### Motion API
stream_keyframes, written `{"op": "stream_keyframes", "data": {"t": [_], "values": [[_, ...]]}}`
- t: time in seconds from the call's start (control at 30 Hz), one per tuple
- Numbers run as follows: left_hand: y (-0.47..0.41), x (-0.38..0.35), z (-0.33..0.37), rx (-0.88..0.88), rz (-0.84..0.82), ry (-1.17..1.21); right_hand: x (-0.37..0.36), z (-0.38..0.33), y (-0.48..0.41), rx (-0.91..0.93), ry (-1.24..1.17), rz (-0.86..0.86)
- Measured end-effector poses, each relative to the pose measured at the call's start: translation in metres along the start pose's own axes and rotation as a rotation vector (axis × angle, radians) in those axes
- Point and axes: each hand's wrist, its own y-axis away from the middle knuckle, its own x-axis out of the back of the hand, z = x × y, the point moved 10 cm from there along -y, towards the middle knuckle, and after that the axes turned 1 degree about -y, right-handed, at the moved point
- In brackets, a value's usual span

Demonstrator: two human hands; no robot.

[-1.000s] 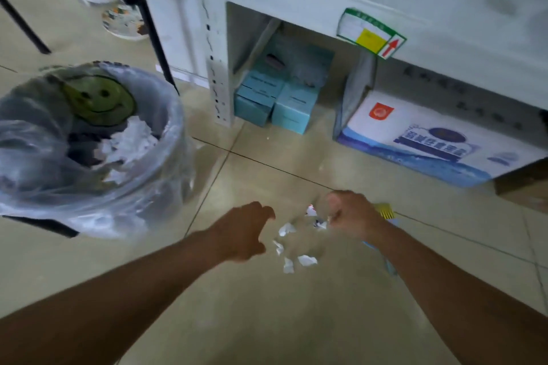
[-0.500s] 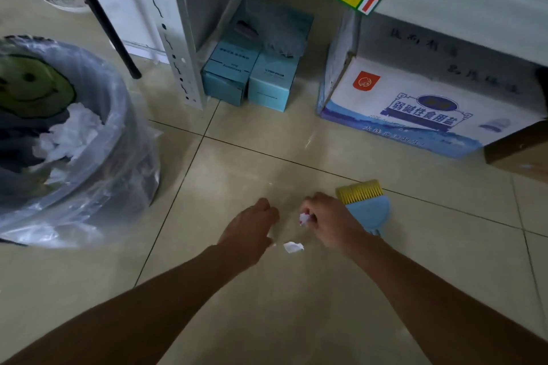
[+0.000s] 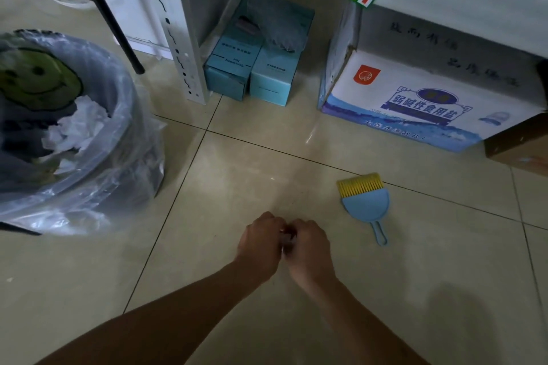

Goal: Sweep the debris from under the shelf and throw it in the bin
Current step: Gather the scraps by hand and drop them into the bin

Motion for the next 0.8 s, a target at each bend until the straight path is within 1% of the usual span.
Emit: {"op": "stream_keyframes", "data": {"t": [0.1,0.27,0.37,0.47,0.6,0.67,0.73,0.8], "values": [[0.001,0.001,-0.002,0.047,0.005,-0.004,0.008,-0.001,0.0,-0.061,-0.084,0.043],[0.005,0.021,-0.013,0.125,0.011,0.209,0.02,-0.001,-0.001,-0.157,-0.311,-0.055],[0.007,0.057,-0.007,0.125,0.047,0.3,0.044,-0.023,-0.007,-0.147,-0.428,-0.113],[0.011,0.111,0.01,0.064,0.1,0.318,0.078,-0.066,-0.012,-0.049,-0.576,-0.173],[0.033,0.195,0.039,-0.011,0.177,0.317,0.132,-0.139,-0.006,0.114,-0.566,-0.199],[0.051,0.237,0.05,-0.046,0.209,0.304,0.151,-0.179,0.003,0.187,-0.599,-0.246],[0.07,0.28,0.049,-0.051,0.264,0.265,0.159,-0.223,0.013,0.284,-0.642,-0.297],[0.088,0.321,0.035,-0.011,0.336,0.243,0.157,-0.268,0.017,0.354,-0.658,-0.308]]}}
